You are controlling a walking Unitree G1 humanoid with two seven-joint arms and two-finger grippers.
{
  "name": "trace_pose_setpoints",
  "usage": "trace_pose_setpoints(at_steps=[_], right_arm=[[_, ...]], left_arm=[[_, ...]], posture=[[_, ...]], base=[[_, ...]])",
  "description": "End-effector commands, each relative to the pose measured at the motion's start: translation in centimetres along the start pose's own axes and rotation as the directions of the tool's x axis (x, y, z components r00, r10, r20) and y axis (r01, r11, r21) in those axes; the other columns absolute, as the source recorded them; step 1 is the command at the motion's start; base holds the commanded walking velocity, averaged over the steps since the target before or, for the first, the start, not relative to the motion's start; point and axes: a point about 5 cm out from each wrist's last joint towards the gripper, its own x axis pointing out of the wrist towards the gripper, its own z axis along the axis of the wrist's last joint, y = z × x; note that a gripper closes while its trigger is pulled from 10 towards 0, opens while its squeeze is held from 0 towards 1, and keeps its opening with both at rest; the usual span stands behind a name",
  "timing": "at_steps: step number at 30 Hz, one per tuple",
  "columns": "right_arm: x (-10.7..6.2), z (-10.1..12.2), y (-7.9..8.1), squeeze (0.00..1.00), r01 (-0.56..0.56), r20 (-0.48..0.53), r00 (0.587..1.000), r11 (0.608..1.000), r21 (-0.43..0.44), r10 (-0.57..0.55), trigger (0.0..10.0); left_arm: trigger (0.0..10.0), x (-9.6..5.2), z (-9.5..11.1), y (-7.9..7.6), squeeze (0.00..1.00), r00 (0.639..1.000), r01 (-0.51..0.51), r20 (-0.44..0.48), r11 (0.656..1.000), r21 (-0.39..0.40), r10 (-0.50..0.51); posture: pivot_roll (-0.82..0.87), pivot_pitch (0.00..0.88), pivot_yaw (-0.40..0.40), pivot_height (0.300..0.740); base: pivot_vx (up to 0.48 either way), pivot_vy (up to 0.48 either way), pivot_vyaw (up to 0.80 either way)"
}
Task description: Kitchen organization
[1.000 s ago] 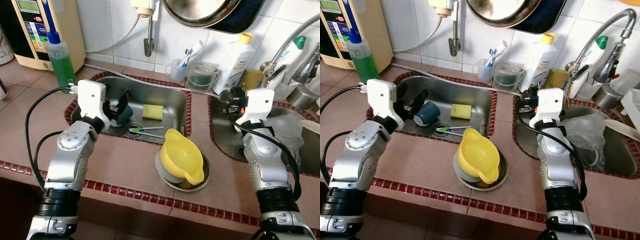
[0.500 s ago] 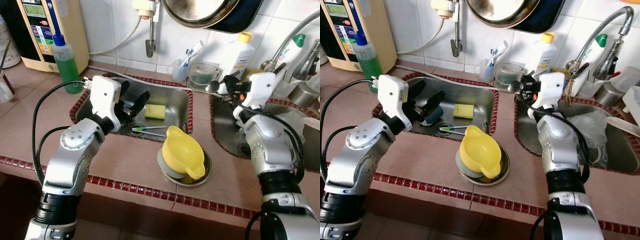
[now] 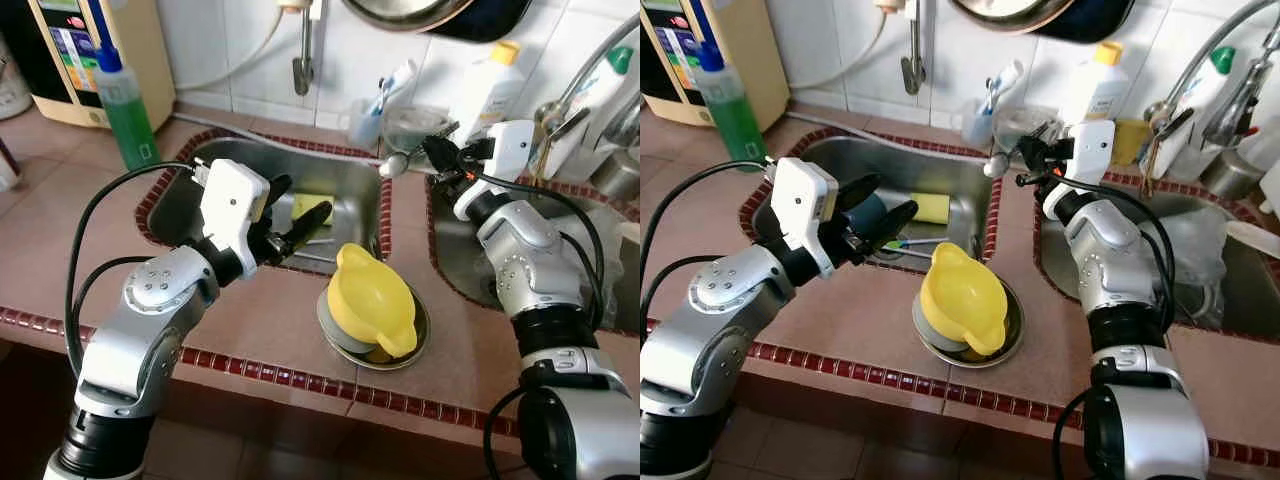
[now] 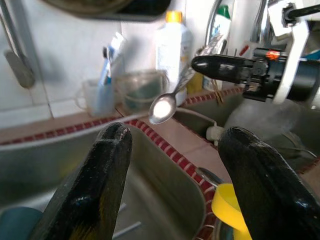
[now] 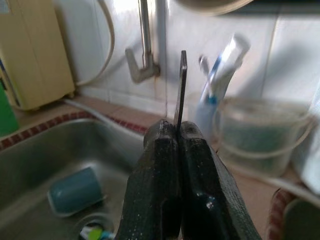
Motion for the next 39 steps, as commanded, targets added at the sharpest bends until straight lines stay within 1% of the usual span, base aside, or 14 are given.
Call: trace_pose_setpoints(at_steps=[1,8,12,15,16,19,21,23,24,25,26,28,32,39], right_arm=[[0.2,0.5,-0.3,0.00,-0.007,0.005,1.000,0.999,0.032,0.007,10.0],[1.1,0.6,0.5,0.00,-0.079,0.003,0.997,0.988,0.129,0.079,10.0],[1.7,0.8,1.3,0.00,-0.151,0.028,0.989,0.962,0.229,0.148,10.0],[2.0,1.1,1.8,0.00,-0.197,0.044,0.980,0.941,0.274,0.193,10.0],[2.3,1.2,2.2,0.00,-0.227,0.050,0.974,0.924,0.307,0.223,10.0],[2.4,1.3,2.5,0.00,-0.247,0.055,0.969,0.918,0.311,0.242,10.0],[2.5,1.3,2.7,0.00,-0.260,0.052,0.965,0.908,0.329,0.257,10.0],[2.6,1.1,3.0,0.00,-0.269,0.047,0.961,0.889,0.371,0.271,10.0],[2.6,1.0,3.0,0.12,-0.270,0.041,0.960,0.886,0.376,0.276,10.0],[2.6,0.8,3.1,1.00,-0.267,0.033,0.961,0.885,0.381,0.276,10.0],[2.6,0.8,3.1,1.00,-0.267,0.033,0.961,0.885,0.381,0.276,10.0],[2.5,0.4,3.2,1.00,-0.278,0.025,0.955,0.865,0.417,0.294,10.0],[2.5,0.4,3.2,1.00,-0.276,0.034,0.956,0.853,0.443,0.292,10.0],[2.4,0.7,3.0,1.00,-0.287,0.037,0.952,0.844,0.453,0.304,10.0]], left_arm=[[10.0,0.1,0.5,-0.5,0.00,1.000,0.030,0.002,1.000,0.002,-0.030],[10.0,0.5,1.2,-0.3,0.00,0.999,0.035,0.004,0.999,0.001,-0.035],[10.0,0.9,1.7,-0.3,0.00,0.999,0.041,0.010,0.999,0.009,-0.041],[10.0,1.0,1.9,-0.3,0.00,0.999,0.044,0.013,0.999,0.009,-0.044],[10.0,1.0,2.0,-0.3,0.00,0.999,0.044,0.013,0.999,0.006,-0.044],[10.0,1.0,2.1,-0.3,0.00,0.999,0.043,0.013,0.999,0.005,-0.043],[10.0,1.1,2.2,-0.2,0.00,0.999,0.042,0.015,0.999,0.004,-0.042],[10.0,1.1,2.3,-0.1,0.00,0.999,0.037,0.018,0.999,0.006,-0.037],[10.0,1.1,2.3,-0.1,0.00,0.999,0.034,0.020,0.999,0.006,-0.034],[10.0,1.1,2.3,-0.1,0.00,0.999,0.031,0.020,0.999,0.007,-0.032],[10.0,1.1,2.3,-0.1,0.00,0.999,0.031,0.020,0.999,0.007,-0.032],[10.0,1.1,2.4,0.0,0.00,0.999,0.029,0.021,1.000,0.004,-0.029],[10.0,1.1,2.4,-0.1,0.00,0.999,0.026,0.022,1.000,0.000,-0.026],[10.0,1.4,2.4,0.0,0.00,0.999,0.021,0.032,1.000,-0.009,-0.021]], posture=[[0.10,0.214,-0.063,0.740],[0.11,0.259,-0.059,0.740],[0.11,0.271,-0.058,0.740],[0.12,0.278,-0.055,0.740],[0.12,0.281,-0.056,0.740],[0.12,0.282,-0.057,0.740],[0.12,0.285,-0.060,0.740],[0.12,0.287,-0.063,0.740],[0.12,0.287,-0.063,0.740],[0.12,0.288,-0.065,0.740],[0.12,0.288,-0.065,0.740],[0.12,0.288,-0.066,0.740],[0.12,0.288,-0.068,0.740],[0.11,0.281,-0.073,0.740]], base=[[0.000,0.000,0.00],[0.000,0.000,0.00],[0.000,0.000,0.00],[0.000,0.000,0.00],[0.000,0.000,0.00],[0.000,0.000,0.00],[0.000,0.000,0.00],[0.000,0.000,0.00],[0.000,0.000,0.00],[0.000,0.000,0.00],[0.000,0.000,0.00],[0.000,0.000,0.00],[0.000,0.000,0.00],[0.000,0.000,0.00]])
